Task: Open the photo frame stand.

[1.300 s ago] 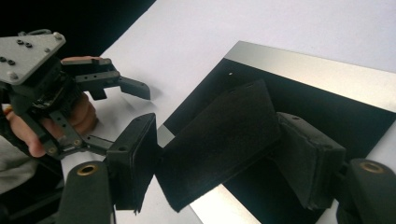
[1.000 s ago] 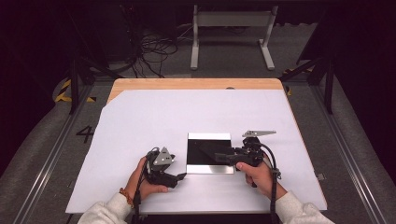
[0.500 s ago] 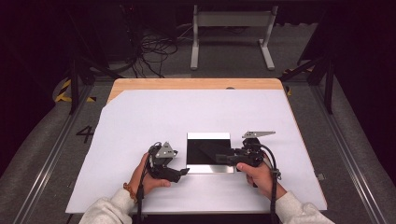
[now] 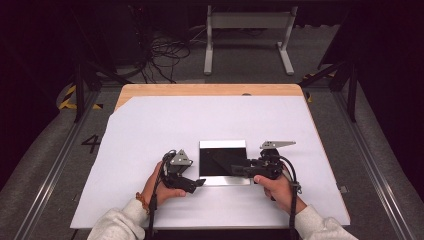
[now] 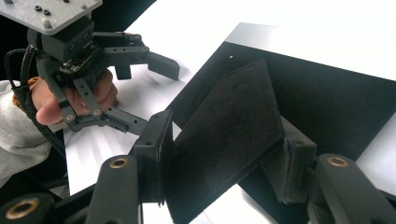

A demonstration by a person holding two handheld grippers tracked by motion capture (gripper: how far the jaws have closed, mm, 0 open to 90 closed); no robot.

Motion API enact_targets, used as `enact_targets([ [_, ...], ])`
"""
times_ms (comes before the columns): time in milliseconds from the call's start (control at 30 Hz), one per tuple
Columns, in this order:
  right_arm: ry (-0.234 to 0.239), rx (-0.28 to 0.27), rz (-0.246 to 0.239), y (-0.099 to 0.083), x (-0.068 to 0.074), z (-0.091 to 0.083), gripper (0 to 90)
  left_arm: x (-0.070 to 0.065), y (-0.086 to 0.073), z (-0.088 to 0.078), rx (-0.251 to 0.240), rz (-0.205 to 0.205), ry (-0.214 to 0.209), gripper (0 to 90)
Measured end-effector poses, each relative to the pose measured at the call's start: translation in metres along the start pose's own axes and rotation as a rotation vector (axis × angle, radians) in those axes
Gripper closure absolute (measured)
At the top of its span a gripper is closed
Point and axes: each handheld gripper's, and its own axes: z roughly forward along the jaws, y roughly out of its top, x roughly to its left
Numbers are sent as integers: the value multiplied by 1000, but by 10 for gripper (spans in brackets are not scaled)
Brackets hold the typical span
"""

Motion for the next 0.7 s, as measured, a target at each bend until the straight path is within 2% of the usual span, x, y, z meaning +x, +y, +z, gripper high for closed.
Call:
enact_targets([
  [133,-2,-7,-20,-1,2,-1,481,1,3,3,2,-17,-32,157],
  [267,0,-12,-41,-1,4,-2,488,3,6,5,8,-25,-33,148],
  [300,0,-13,-50,-1,5,-3,492,3,7,5,4,-38,-41,148],
  [367,0,-20,-68,-2,6,-4,494,4,8,6,5,-36,-34,142],
  [600,7,-35,-119,-5,11,-8,511,3,11,9,7,-44,-51,143],
  [700,9,-37,-142,-6,13,-10,514,3,14,11,14,-30,-55,146],
])
